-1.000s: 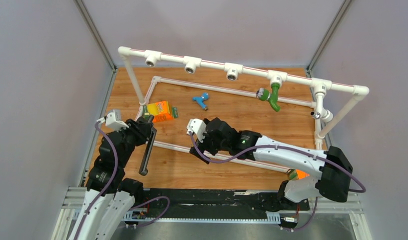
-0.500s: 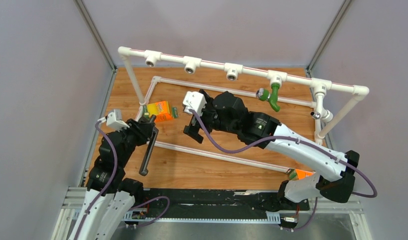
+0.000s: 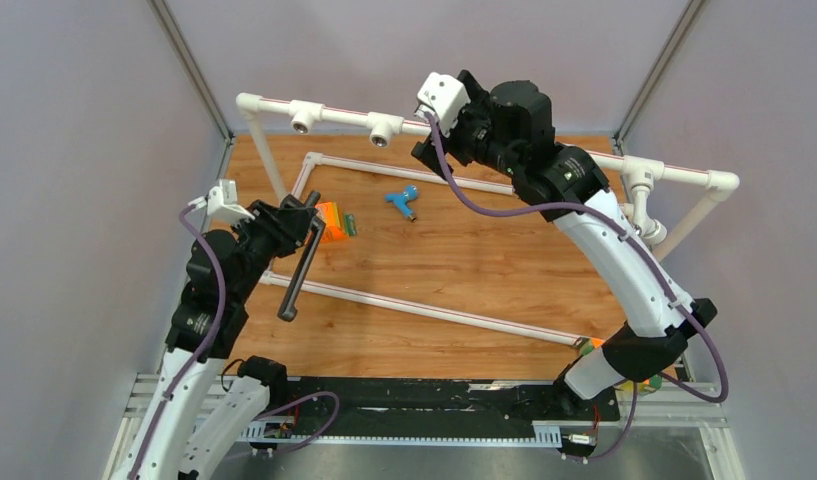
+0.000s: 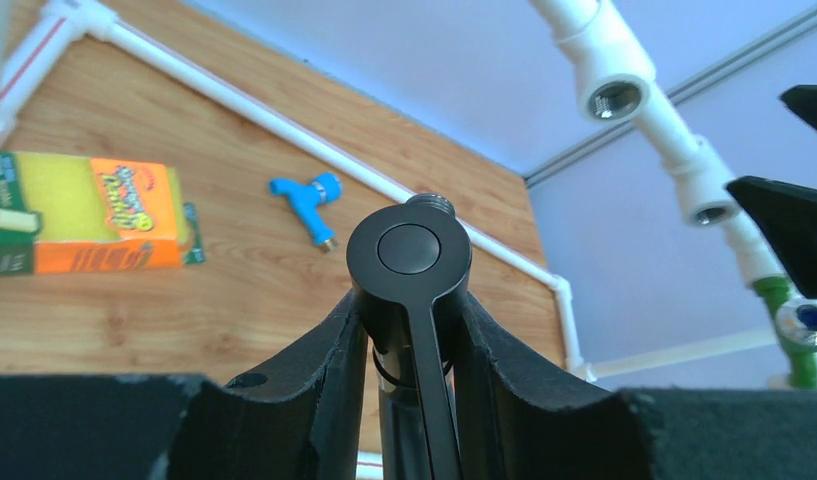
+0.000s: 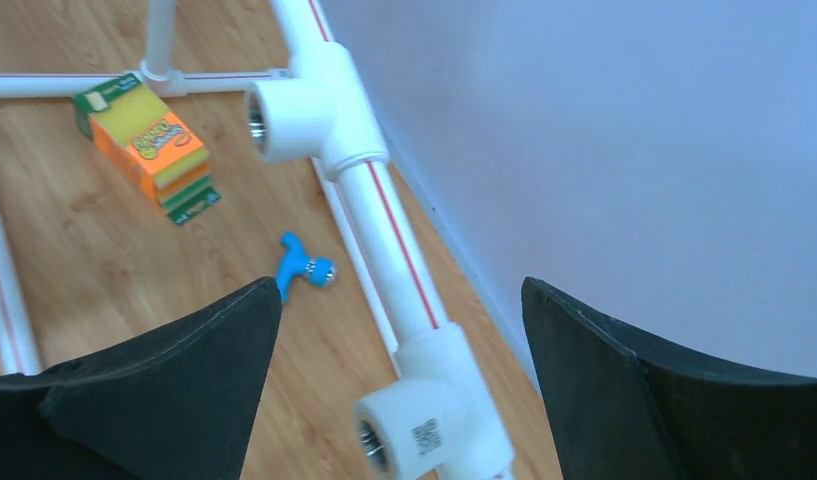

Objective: Install the water faucets

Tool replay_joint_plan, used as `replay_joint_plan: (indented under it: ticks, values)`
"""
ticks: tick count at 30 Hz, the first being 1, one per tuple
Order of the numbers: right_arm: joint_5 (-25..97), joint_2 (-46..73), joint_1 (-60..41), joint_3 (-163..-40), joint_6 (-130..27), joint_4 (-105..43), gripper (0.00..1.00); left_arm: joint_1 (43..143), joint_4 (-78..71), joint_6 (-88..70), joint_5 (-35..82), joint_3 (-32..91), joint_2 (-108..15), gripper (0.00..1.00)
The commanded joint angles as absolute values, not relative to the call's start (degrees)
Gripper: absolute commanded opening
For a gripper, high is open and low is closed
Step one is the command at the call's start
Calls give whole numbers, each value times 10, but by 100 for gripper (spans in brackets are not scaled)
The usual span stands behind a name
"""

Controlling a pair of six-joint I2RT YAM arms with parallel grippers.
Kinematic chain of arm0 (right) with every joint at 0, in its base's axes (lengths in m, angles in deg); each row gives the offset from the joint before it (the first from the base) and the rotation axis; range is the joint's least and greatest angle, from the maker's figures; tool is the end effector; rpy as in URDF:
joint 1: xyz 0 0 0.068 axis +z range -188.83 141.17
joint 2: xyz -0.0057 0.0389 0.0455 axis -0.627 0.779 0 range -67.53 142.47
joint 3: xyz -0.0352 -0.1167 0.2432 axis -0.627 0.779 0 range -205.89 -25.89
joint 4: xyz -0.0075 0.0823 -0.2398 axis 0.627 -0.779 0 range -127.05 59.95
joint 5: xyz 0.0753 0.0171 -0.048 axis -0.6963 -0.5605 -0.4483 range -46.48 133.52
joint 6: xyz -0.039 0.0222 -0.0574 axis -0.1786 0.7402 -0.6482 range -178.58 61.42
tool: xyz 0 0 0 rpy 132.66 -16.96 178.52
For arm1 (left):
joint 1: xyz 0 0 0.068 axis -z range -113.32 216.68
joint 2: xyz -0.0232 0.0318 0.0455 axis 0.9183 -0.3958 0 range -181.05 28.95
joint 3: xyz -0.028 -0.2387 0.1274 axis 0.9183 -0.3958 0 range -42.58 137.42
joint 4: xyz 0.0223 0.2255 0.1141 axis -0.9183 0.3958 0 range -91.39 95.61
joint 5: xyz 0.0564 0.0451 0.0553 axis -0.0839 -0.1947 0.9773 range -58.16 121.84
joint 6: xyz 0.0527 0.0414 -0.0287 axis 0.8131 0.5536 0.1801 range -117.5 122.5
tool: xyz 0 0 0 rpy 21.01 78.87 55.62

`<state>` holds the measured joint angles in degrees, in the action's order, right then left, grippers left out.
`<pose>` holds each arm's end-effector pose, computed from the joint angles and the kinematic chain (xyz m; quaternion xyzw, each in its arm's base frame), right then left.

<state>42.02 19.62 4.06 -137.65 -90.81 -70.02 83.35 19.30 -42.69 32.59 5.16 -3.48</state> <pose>0.2384 0.2236 0.4939 -0.4910 0.6255 0.0667 0.6026 0.1385 -0.0407 0.3624 -0.1864 0.7156 -0.3418 0.5800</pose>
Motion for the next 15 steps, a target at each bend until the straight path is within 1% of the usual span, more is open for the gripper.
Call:
replay_joint_plan:
  ticks: [1,7,9,11,13,15]
  values:
    - [373,242,3,-1422,-1002,-728,95,830,65,-488,281,104,-81,0]
    - [338,296,-17,-1445,-1059,-728,92,815,10,-526,280,129,-133,0]
    - [329,315,-19,-1453,-1066,-725,88,790,-10,-550,263,119,-146,0]
    - [339,333,-19,-1466,-1064,-725,83,751,-61,-585,234,101,-150,0]
    - [345,341,-19,-1470,-1065,-725,76,711,-112,-626,195,79,-157,0]
    - [344,342,-19,-1467,-1062,-726,63,687,-173,-668,160,61,-171,0]
